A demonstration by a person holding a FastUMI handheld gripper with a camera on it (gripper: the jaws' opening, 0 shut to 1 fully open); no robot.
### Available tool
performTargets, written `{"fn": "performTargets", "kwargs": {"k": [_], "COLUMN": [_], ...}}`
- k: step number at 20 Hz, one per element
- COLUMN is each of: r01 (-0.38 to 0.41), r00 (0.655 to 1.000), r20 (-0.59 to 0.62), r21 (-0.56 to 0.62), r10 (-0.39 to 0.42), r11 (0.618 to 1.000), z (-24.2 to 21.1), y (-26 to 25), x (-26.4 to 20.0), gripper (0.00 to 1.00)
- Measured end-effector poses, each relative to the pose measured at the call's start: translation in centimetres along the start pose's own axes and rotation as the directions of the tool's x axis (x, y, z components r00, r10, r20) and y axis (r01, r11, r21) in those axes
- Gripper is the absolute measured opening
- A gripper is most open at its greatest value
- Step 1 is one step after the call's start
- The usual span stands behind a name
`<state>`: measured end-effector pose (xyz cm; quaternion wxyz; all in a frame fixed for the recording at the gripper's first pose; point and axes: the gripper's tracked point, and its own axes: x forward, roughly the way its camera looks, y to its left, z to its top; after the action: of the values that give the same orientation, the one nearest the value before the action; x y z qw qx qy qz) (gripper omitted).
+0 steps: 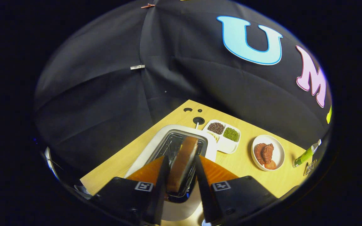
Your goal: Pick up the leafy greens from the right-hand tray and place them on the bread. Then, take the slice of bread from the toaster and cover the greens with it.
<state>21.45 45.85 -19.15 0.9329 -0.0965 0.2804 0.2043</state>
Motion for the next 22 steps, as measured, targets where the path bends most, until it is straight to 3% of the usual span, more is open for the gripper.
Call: {"fn": "performTargets", "kwargs": {"k": [2, 3, 6, 14, 22], "r01": [-0.004, 0.001, -0.002, -0.054, -0.04], "r00": [1.0, 1.0, 0.999, 0.997, 0.991], "r20": [-0.008, -0.015, -0.034, 0.059, 0.135], "r21": [0.007, 0.008, 0.027, 0.027, 0.108], "r10": [0.004, -0.001, 0.003, 0.053, 0.025], "r11": [1.0, 1.0, 1.0, 0.998, 0.993], "z": [-0.2, -0.3, -0.5, 4.0, 6.1], "y": [0.0, -0.2, -0.6, -1.3, -7.0], "x": [0.0, -0.1, -0.3, -4.4, -10.1], "gripper": [0.35, 0.35, 0.19, 0.16, 0.16]}}
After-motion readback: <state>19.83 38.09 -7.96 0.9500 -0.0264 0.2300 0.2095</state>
